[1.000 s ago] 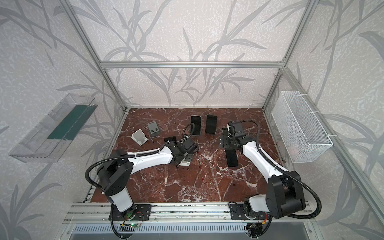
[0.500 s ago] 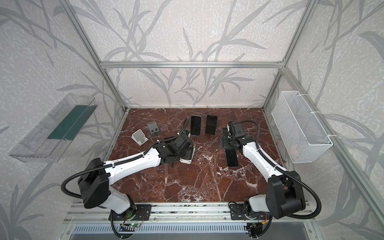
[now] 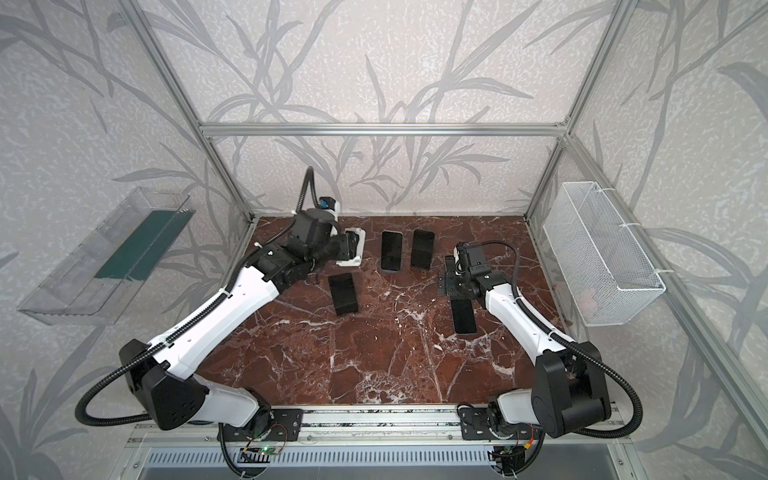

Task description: Remove the phone from the phone stand

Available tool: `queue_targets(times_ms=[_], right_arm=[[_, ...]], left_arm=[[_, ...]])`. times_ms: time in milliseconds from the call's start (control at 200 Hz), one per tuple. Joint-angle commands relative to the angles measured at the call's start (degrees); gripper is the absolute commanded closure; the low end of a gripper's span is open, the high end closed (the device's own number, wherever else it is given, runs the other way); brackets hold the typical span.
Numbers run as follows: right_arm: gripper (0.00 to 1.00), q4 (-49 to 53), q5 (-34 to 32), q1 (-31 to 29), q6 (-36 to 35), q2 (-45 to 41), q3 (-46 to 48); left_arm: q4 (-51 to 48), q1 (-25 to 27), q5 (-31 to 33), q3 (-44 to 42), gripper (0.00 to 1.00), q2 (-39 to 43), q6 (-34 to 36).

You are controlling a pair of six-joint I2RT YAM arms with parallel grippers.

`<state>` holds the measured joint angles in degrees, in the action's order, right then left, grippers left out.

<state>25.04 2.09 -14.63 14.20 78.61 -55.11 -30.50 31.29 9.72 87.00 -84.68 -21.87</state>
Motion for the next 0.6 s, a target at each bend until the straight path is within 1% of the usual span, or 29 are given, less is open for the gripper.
queue_targets(times_ms=[0,160,240,300,435,595], right_arm=[[0.07,0.0,2.4,0.1,1.0,-0.5,0.1],[0.08,0.8,3.9,0.0,1.5,-1.9,0.7],[0.08,0.9,4.2,0.0,1.9,-2.5,1.3],[0.08,1.2,4.6,0.0,2.1,-2.8,1.5],[0.08,2.3,5.0,0.0,2.2,-4.2,2.2],[0.08,3.1,5.2,0.0,2.4,-6.1,3.1]], left_arm=[[0.2,-3.5,-2.0,5.6,0.49,-5.4,1.3],[2.9,-6.0,3.8,10.8,0.48,-13.7,1.8],[4.5,-8.1,3.7,13.7,0.48,-18.6,0.0],[4.2,-9.7,2.7,16.9,0.48,-22.6,-1.2],[2.1,-11.8,3.2,23.1,0.48,-31.0,-2.0],[-1.3,-13.7,2.0,26.7,0.48,-37.4,-2.6]])
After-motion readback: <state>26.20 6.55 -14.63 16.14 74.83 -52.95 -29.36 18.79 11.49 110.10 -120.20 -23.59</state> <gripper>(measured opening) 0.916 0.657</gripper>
